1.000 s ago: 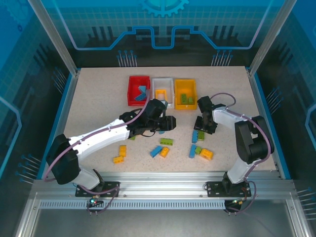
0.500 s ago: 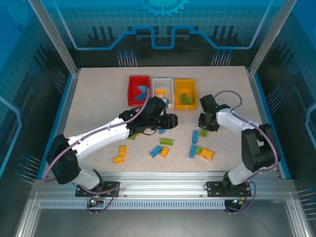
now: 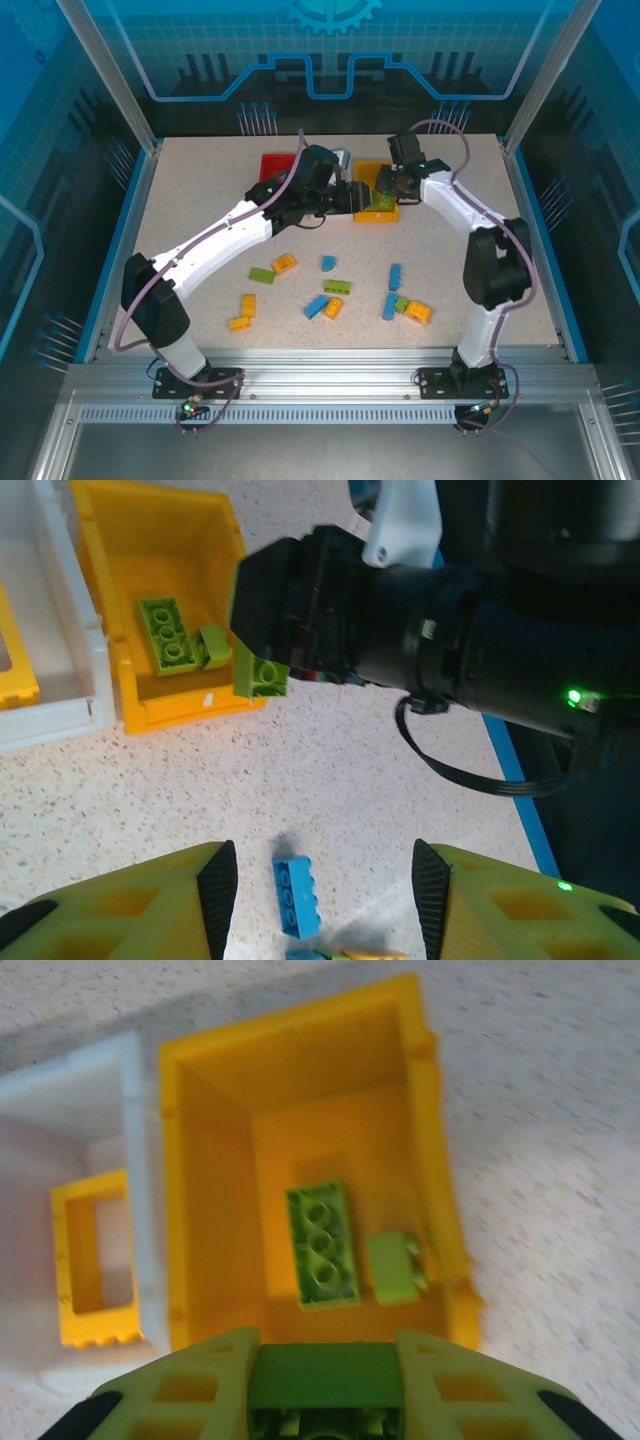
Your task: Sort the legos into containers by color
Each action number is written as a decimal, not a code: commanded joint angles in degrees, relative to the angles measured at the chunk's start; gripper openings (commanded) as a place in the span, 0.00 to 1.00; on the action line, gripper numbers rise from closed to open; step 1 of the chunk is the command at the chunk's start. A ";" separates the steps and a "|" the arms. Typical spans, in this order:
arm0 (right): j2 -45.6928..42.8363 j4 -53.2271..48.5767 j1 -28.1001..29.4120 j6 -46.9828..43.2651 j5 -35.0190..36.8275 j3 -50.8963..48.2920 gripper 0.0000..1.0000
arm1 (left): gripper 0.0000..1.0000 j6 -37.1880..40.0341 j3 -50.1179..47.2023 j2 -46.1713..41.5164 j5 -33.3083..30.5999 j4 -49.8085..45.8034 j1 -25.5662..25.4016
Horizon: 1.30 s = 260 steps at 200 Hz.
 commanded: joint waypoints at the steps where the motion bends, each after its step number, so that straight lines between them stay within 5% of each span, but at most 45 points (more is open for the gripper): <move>1: 6.21 -0.28 -0.12 -2.67 -5.65 7.03 0.25 | 0.53 2.29 2.79 1.74 1.42 -1.95 0.72; 72: 15.00 -2.16 -1.27 -0.87 -11.02 14.55 0.34 | 0.52 1.23 -0.54 1.98 2.08 0.14 0.88; 151: 11.28 -1.84 -1.48 0.21 -11.51 12.36 0.54 | 0.52 -0.28 -4.35 -0.99 1.59 0.45 0.75; 203: -0.97 0.82 0.55 -3.18 -8.05 6.36 0.53 | 0.52 -4.88 -8.10 -6.21 -2.94 -6.83 1.62; 260: -24.07 6.93 9.48 -9.67 -3.65 -14.60 0.56 | 0.55 -7.56 -17.19 -13.37 -4.36 -15.74 4.86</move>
